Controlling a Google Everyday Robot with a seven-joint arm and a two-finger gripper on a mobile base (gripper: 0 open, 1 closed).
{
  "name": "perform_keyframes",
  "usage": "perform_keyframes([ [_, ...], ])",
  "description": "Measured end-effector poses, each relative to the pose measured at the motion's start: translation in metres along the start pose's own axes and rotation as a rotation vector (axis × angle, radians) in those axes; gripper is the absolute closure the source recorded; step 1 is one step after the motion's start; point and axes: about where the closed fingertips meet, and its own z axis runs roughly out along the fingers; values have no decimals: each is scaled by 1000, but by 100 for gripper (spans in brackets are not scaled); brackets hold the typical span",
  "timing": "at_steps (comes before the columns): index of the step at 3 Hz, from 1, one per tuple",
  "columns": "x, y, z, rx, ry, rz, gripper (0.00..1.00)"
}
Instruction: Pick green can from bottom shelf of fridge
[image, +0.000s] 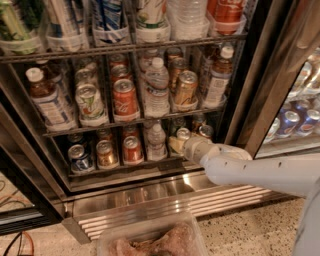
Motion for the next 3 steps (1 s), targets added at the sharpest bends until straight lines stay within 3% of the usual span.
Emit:
perform_keyframes([
  [3,-10,6,-11,-11,2,-1,100],
])
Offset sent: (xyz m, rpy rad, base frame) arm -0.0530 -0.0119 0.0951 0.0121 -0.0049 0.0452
